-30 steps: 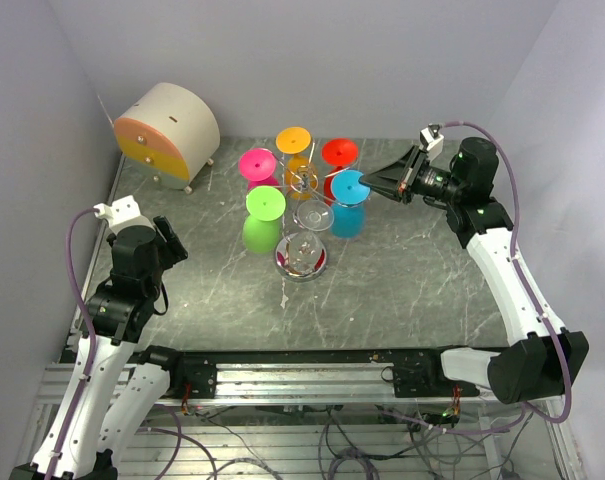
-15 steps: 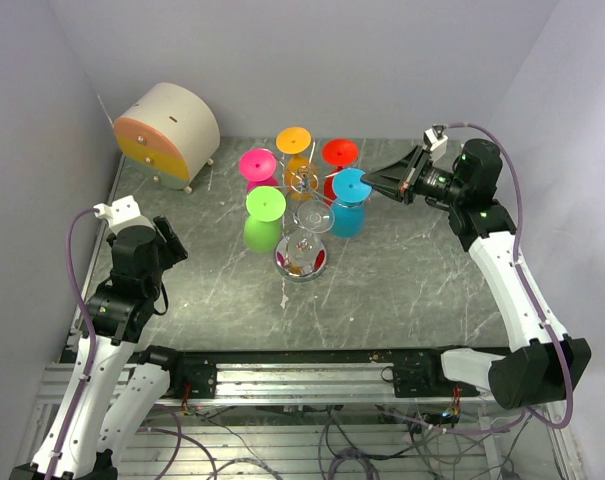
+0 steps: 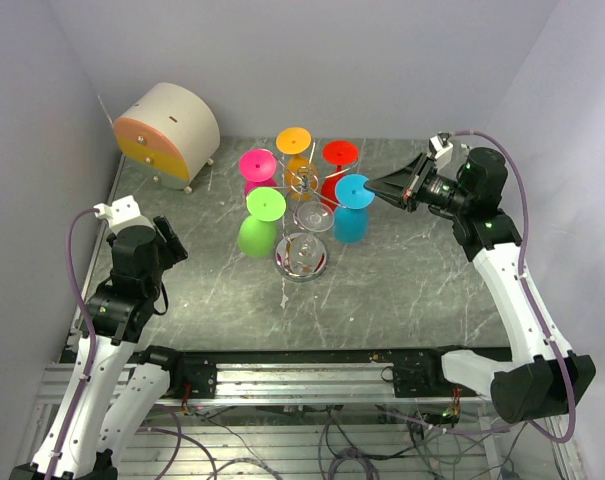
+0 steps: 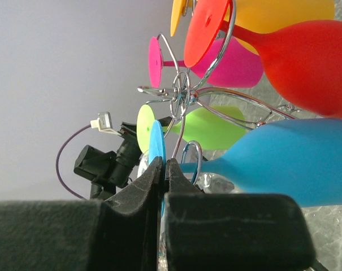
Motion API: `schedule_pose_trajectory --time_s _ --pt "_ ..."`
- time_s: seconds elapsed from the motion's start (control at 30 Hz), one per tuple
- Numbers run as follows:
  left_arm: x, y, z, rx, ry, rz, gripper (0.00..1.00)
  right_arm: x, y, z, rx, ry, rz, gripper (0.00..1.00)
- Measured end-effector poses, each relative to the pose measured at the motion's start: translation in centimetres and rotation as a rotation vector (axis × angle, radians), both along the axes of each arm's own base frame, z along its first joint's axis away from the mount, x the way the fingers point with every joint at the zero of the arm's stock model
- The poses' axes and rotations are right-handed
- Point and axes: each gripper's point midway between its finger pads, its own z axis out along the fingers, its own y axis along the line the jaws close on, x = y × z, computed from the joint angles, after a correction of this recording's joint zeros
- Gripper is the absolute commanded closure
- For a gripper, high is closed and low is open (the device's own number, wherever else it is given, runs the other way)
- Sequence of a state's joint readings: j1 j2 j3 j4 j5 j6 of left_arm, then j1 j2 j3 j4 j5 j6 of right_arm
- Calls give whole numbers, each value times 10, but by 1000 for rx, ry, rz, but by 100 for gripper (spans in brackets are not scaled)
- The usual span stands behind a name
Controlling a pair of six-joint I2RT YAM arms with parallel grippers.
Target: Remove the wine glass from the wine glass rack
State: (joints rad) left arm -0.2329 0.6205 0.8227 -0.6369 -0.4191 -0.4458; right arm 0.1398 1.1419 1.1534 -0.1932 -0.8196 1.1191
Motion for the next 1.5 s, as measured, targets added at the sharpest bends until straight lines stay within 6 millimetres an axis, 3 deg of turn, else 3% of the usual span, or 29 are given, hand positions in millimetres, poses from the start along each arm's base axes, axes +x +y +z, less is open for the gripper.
schedule_pose_trajectory --time_s 0.7,1.03,1.5 --pt "0 1 0 2 1 4 27 -17 16 3 44 12 98 100" --pt "0 1 0 2 1 5 27 3 22 -15 26 57 71 100" --pt "-2 2 1 -3 -7 13 27 37 18 -11 -30 -4 -37 100"
